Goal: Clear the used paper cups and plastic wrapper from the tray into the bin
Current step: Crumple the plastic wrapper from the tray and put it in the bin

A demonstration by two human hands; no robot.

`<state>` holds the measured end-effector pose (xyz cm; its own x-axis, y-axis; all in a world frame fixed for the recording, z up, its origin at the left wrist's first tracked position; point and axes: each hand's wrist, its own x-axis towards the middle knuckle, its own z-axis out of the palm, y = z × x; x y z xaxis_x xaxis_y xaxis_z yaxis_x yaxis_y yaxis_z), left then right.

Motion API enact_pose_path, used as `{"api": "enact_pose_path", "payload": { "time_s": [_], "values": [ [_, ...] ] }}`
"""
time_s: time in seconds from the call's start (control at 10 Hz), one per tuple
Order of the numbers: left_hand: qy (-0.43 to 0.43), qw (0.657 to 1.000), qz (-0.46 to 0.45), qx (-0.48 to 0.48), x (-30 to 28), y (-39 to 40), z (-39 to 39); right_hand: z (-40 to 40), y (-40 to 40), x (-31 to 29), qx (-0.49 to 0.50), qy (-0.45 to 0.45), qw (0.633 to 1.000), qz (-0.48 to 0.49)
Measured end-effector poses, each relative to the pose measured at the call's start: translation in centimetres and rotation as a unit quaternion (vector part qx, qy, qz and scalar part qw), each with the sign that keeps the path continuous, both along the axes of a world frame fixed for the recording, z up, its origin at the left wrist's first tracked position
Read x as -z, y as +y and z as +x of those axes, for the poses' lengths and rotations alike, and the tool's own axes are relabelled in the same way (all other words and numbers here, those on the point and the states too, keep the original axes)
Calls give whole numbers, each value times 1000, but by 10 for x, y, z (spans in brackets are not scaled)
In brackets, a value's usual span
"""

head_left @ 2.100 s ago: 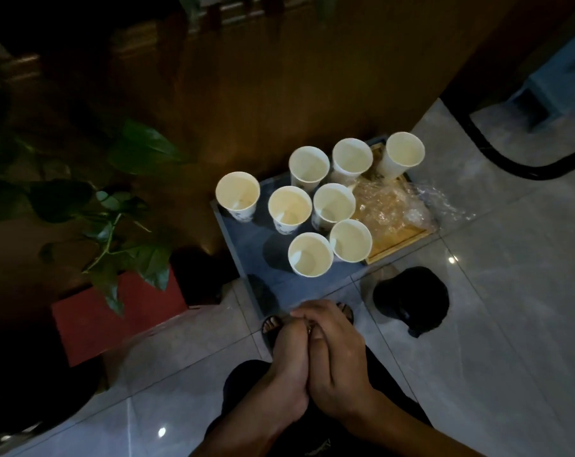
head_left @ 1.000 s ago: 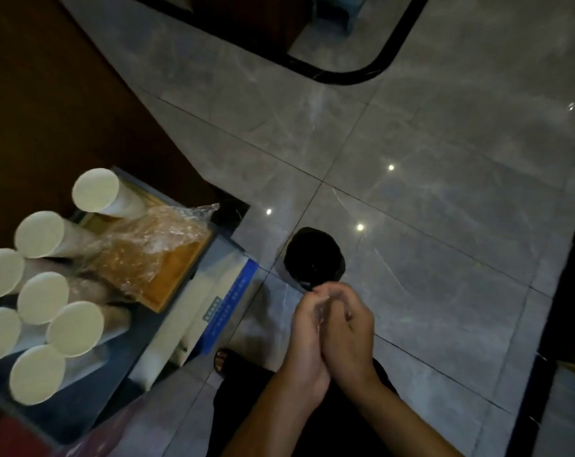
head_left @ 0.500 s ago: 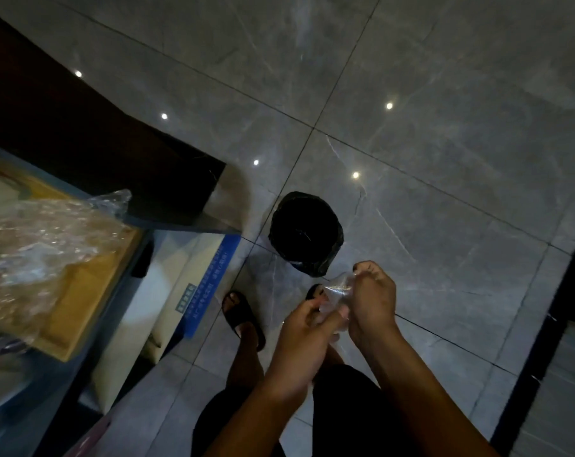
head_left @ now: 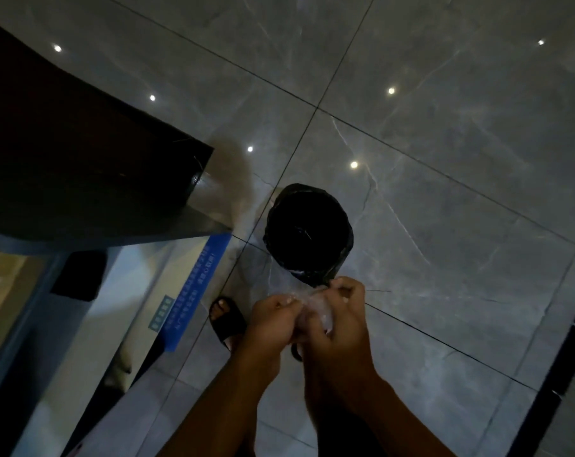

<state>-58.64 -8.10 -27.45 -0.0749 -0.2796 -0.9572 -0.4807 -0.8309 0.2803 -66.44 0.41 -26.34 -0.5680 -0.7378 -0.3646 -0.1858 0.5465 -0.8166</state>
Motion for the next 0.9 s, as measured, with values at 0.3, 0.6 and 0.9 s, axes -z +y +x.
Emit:
{"api": "enact_pose_path", "payload": {
  "time_s": [0.3,0.6,0.9],
  "values": [
    [-62,993,98,-15,62,-33,-33,-43,2,49,-217,62,966,129],
    [92,987,27,128,115,-38,-25,-95,-18,133,-250,51,945,206],
    [-128,742,-258,605,204,-40,2,-116,-44,196,-121,-6,960,253]
  ]
}}
